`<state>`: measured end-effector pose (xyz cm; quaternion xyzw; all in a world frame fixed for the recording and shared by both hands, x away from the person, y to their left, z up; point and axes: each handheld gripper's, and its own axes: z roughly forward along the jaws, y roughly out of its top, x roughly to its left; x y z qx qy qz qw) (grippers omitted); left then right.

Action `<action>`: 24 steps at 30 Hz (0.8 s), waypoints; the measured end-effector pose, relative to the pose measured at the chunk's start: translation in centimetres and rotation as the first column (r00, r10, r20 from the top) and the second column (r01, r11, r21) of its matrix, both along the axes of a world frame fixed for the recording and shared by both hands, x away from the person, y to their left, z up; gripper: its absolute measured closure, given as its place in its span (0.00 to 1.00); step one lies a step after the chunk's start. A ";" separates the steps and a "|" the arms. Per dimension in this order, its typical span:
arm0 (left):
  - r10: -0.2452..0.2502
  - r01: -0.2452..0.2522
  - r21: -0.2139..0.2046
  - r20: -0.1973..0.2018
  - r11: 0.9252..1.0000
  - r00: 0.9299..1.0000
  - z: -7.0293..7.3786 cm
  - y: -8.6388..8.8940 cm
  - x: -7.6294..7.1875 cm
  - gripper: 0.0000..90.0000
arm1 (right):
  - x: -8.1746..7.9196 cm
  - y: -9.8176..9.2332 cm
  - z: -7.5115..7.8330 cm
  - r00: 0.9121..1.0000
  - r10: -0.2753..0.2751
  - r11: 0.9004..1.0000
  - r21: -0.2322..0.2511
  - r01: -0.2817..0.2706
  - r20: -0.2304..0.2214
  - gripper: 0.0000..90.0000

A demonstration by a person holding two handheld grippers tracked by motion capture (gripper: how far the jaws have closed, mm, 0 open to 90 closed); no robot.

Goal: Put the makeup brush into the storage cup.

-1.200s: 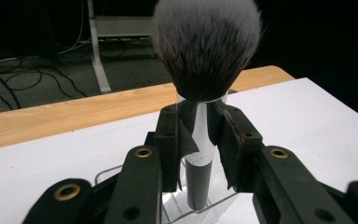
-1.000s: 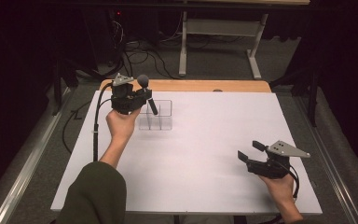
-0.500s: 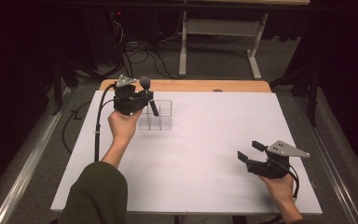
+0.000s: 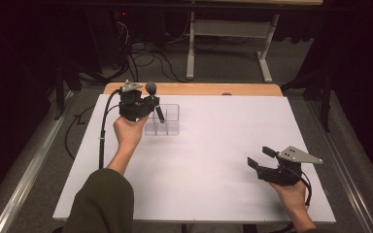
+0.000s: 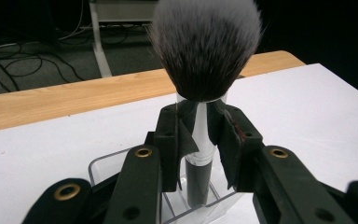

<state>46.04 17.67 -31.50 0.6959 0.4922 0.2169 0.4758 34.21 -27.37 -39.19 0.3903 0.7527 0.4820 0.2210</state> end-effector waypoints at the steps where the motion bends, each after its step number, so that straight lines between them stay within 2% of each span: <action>1: 0.000 0.000 -0.001 -0.001 1.000 1.000 -0.1 0.0 0.0 0.78 | 0.0 0.0 0.0 1.000 0.000 1.000 0.000 0.000 0.000 0.31; 14: 0.003 -0.003 -0.002 -0.019 1.000 1.000 -0.7 -0.1 0.3 0.78 | 0.0 0.0 0.0 1.000 0.004 1.000 -0.001 -0.004 0.001 0.31; 24: -0.004 0.005 0.012 -0.028 1.000 1.000 -0.9 -0.4 0.4 0.77 | 0.0 0.0 0.0 1.000 0.005 1.000 -0.001 -0.005 0.002 0.31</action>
